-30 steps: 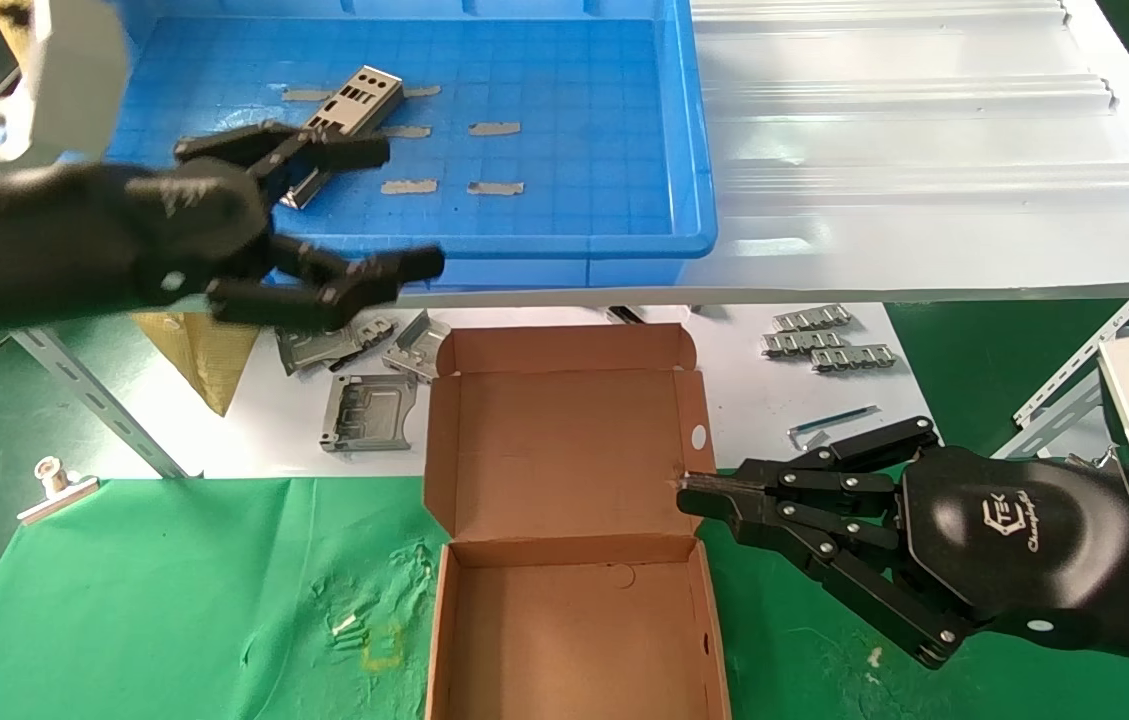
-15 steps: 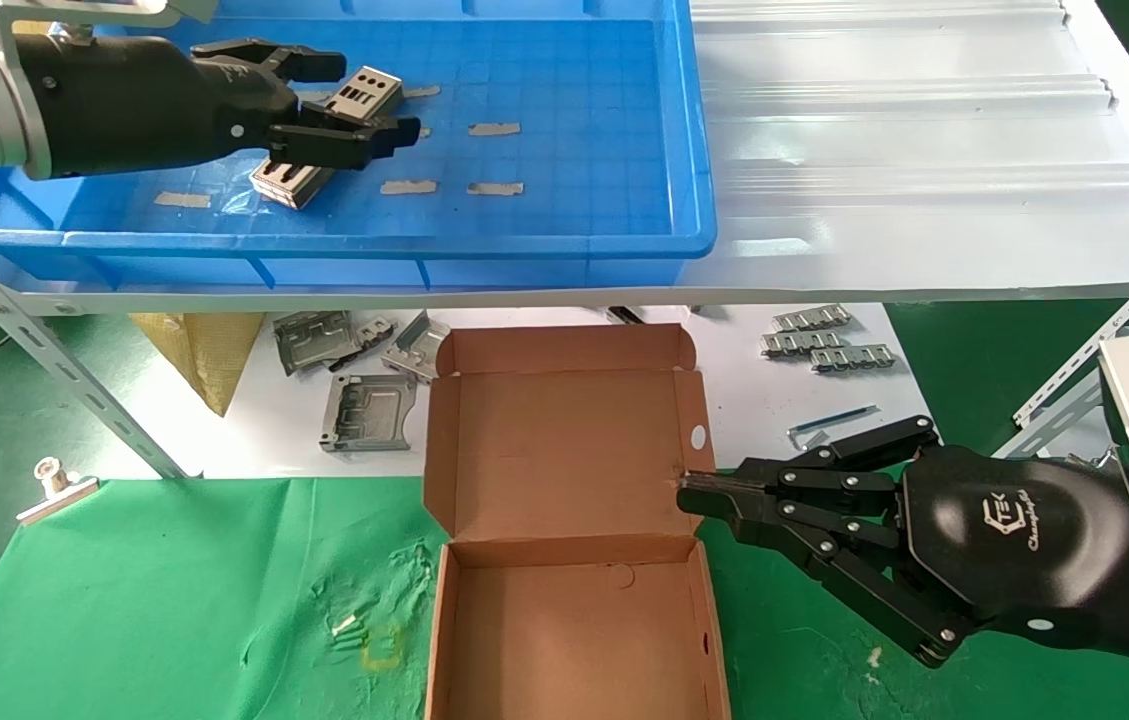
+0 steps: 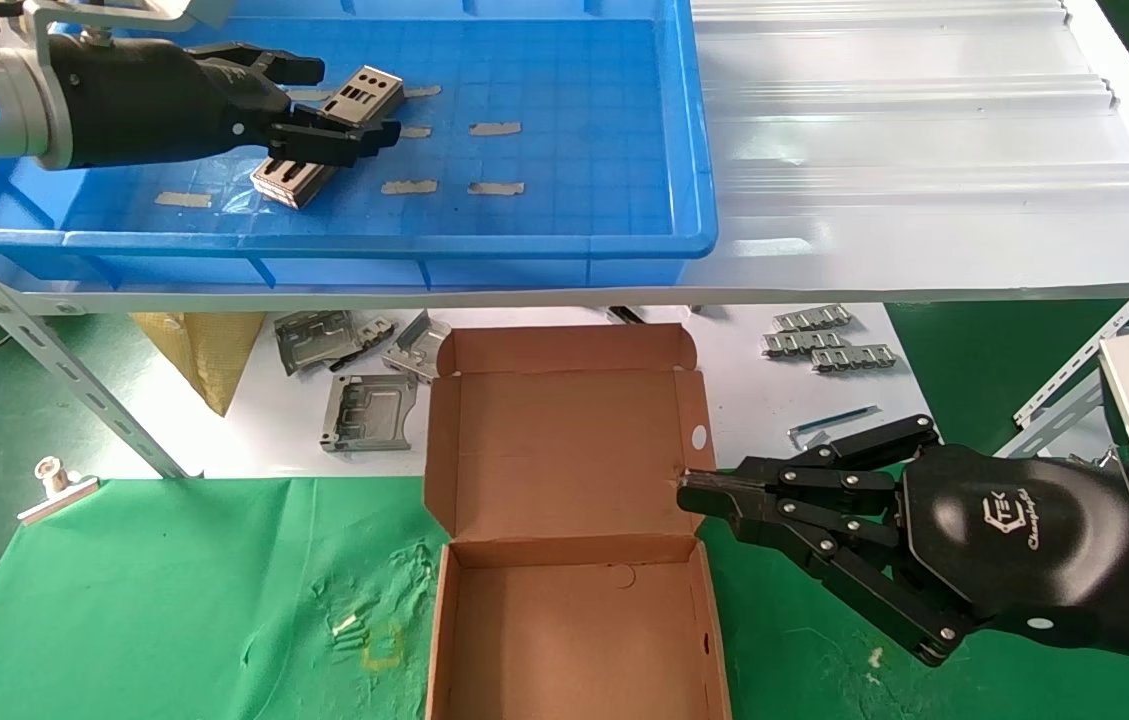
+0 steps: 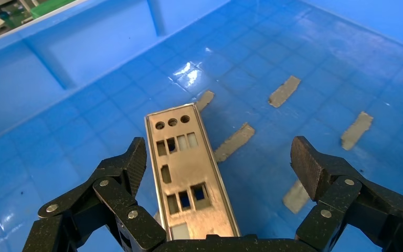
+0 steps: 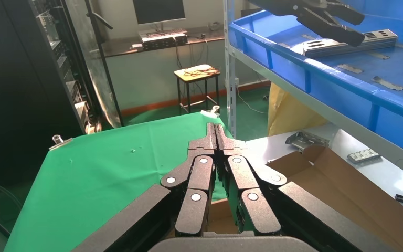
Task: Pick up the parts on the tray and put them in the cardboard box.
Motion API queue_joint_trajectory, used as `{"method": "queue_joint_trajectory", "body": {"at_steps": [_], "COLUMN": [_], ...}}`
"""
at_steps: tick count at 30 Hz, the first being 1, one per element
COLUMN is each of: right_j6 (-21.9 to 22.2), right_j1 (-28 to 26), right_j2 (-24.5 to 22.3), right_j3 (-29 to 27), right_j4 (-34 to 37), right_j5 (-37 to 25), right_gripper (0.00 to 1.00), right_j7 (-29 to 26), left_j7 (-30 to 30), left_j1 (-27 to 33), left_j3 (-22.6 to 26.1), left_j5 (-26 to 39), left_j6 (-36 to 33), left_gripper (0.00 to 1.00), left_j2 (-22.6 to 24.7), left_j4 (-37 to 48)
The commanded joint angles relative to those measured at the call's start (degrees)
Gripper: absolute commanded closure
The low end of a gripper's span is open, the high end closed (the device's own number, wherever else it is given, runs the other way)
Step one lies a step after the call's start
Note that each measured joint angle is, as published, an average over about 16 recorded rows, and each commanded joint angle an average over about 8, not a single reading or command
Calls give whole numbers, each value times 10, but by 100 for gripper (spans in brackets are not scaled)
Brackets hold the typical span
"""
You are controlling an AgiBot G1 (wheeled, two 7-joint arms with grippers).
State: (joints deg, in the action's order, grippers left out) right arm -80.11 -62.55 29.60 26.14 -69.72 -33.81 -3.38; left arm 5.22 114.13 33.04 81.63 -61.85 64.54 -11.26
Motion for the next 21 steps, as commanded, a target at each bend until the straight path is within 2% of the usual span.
{"method": "queue_joint_trajectory", "body": {"at_steps": [1, 6, 8, 9, 14, 16, 21], "right_j6": [0, 0, 0, 0, 0, 0, 0], "right_j1": [0, 0, 0, 0, 0, 0, 0], "right_j2": [0, 0, 0, 0, 0, 0, 0], "right_j3": [0, 0, 0, 0, 0, 0, 0], "right_j4": [0, 0, 0, 0, 0, 0, 0], "right_j5": [0, 0, 0, 0, 0, 0, 0], "right_gripper": [92, 29, 7, 0, 0, 0, 0], "right_j7": [0, 0, 0, 0, 0, 0, 0], "left_j7": [-7, -17, -17, -17, -4, 3, 12], "left_j1": [7, 22, 27, 29, 35, 37, 39], "left_j3": [4, 9, 9, 10, 8, 7, 6], "left_j5": [7, 15, 16, 17, 15, 13, 11], "left_j6": [5, 21, 27, 29, 44, 51, 53], "left_gripper": [0, 2, 19, 32, 92, 100, 100], "left_j2": [8, 21, 26, 28, 37, 39, 42], "left_j4": [15, 41, 51, 56, 82, 91, 103]}}
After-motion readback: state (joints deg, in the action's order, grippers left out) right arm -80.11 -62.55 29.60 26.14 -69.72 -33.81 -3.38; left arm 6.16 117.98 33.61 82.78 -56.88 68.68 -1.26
